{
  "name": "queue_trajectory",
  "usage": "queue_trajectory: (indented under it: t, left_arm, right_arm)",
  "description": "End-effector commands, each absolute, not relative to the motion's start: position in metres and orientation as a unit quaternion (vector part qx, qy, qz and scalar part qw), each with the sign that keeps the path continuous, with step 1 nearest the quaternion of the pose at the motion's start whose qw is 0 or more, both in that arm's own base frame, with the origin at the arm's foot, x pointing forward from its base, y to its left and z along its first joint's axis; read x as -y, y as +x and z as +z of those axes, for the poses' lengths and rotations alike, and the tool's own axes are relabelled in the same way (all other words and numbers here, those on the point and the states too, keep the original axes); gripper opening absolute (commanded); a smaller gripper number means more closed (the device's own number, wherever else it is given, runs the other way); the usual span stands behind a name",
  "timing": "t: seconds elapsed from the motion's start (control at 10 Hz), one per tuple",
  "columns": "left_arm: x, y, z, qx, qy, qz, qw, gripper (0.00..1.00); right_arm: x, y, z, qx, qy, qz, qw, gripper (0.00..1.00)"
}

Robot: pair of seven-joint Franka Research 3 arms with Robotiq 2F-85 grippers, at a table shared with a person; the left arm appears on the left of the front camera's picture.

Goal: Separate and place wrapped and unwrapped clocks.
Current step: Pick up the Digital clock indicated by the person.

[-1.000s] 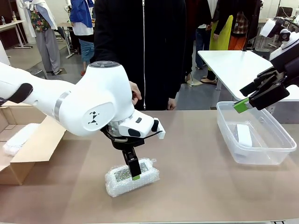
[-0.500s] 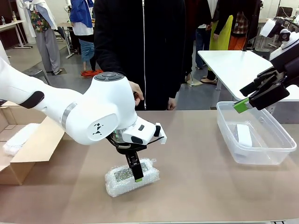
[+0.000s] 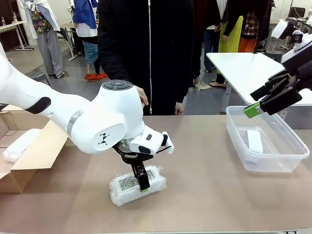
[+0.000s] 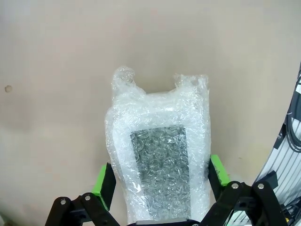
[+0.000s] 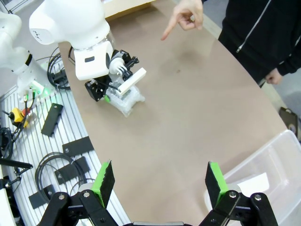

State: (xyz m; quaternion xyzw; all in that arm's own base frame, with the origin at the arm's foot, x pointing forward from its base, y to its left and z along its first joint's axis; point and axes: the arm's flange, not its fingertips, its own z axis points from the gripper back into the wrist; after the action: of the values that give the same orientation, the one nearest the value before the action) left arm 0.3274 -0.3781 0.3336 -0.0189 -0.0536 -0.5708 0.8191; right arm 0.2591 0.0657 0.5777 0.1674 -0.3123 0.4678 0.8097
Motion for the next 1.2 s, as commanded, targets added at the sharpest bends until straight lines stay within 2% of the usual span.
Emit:
queue_trajectory:
  t: [0.0,0.3,0.7,0.8,0.9,1.0,1.1]
  left_arm:
    - [0.3838,0.331,0.3269,0.038,-0.002,-0.556,0.831,1.0]
    - [0.3845,0.3327,0.3261,0.001,-0.009,-0.554,0.833,1.0]
    - [0.3868,0.3348,0.3247,-0.004,-0.011,-0.557,0.83,1.0]
    - [0.3868,0.3352,0.3254,-0.018,-0.012,-0.559,0.829,0.81]
    - [0.387,0.3356,0.3255,-0.02,-0.009,-0.557,0.83,0.8]
    - [0.3875,0.3363,0.3252,-0.02,-0.007,-0.554,0.832,0.61]
    - [0.3882,0.3364,0.3244,-0.02,-0.009,-0.554,0.832,0.78]
  right_arm:
    - [-0.0679,0.26,0.5766,0.31,0.186,0.468,0.806,1.0]
    - [-0.0679,0.26,0.5766,0.31,0.186,0.468,0.806,1.0]
    - [-0.0679,0.26,0.5766,0.31,0.186,0.468,0.806,1.0]
    - [-0.0679,0.26,0.5766,0.31,0.186,0.468,0.806,1.0]
    - [-0.0679,0.26,0.5766,0.31,0.186,0.468,0.806,1.0]
    - [-0.0679,0.26,0.5766,0.31,0.186,0.468,0.806,1.0]
    - [-0.0679,0.26,0.5766,0.31,0.186,0.468,0.806,1.0]
